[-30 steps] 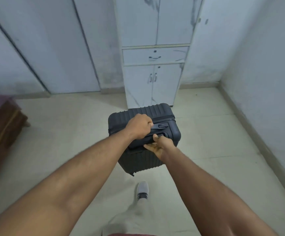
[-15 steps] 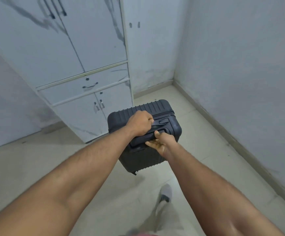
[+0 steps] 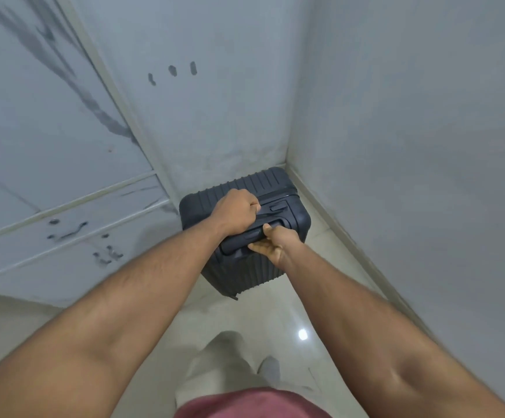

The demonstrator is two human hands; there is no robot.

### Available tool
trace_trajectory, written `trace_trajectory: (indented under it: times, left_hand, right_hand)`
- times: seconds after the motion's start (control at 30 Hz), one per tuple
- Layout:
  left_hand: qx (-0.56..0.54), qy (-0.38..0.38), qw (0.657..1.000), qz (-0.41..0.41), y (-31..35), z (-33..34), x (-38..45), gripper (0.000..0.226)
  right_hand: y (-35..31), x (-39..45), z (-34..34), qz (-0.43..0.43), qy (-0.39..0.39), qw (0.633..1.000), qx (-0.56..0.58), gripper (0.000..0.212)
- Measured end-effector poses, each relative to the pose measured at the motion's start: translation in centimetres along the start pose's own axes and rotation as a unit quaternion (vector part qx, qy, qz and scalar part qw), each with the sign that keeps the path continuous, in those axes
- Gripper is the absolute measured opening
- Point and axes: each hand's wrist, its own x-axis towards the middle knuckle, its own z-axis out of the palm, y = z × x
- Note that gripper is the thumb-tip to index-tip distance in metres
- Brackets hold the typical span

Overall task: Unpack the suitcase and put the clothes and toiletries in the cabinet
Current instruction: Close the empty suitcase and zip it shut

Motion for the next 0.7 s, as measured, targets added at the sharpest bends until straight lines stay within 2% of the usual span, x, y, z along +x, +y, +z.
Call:
trace_trajectory:
  times: [0.37,0.57,0.7]
  left_hand:
    - [-0.034,-0.029,0.999,-0.010,-3.5,1.0,33.3,0.048]
    - [-0.055,-0.072,0.995,-0.045,-5.9,3.7,47.7,0.043]
    - [-0.055,-0.095,0.993,-0.051,-7.4,6.4,56.2,0.029]
  right_hand:
    - [-21.0,23.8,4.2,0.024,0.032,0.999,-0.001,0.024]
    - [-29.3,35.7,5.8,0.081,0.059,0.995,-0.022,0.026]
    - [-33.8,44.0,5.8,0.119,0.067,0.989,-0.056,0.028]
